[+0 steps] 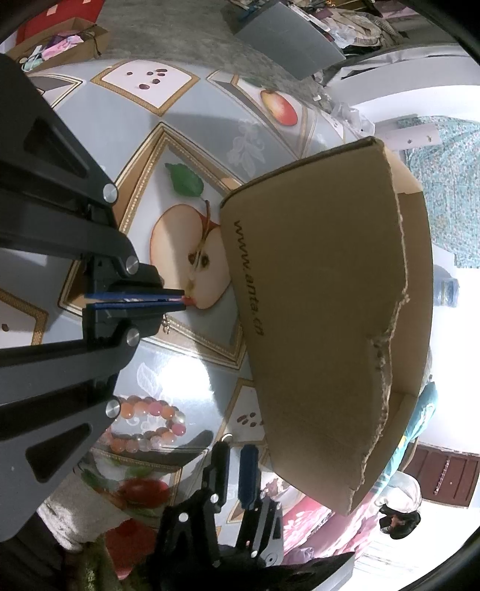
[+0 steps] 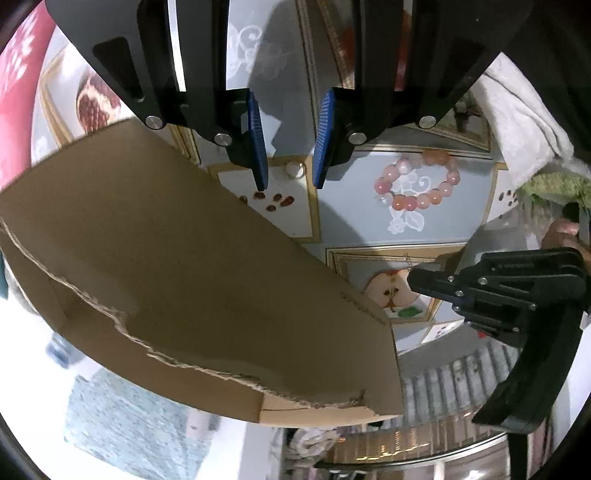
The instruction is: Organize jewelry
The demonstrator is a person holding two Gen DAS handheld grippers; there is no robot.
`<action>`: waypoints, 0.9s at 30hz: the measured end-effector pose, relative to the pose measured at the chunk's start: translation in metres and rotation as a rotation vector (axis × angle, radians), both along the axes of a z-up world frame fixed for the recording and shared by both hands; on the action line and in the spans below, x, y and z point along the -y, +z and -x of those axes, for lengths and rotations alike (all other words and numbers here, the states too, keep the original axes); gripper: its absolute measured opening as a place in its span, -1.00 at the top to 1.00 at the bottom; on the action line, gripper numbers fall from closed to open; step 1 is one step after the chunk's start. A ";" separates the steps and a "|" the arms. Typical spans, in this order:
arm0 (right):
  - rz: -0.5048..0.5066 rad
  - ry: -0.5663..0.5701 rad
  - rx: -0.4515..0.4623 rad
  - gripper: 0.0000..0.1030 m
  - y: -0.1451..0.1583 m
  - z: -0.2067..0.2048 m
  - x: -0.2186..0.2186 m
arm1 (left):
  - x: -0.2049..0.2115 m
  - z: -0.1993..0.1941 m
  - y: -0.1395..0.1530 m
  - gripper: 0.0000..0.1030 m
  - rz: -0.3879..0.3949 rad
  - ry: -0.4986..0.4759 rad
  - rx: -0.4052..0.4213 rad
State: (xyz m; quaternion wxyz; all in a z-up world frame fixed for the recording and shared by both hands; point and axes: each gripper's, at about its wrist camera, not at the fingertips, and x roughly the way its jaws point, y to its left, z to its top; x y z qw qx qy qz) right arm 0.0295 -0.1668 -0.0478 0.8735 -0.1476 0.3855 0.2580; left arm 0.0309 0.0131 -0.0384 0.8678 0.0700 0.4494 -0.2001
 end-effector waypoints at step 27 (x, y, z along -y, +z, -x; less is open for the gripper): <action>-0.134 -0.060 -0.029 0.65 0.010 0.001 0.028 | -0.001 0.010 0.013 0.99 0.006 -0.028 0.044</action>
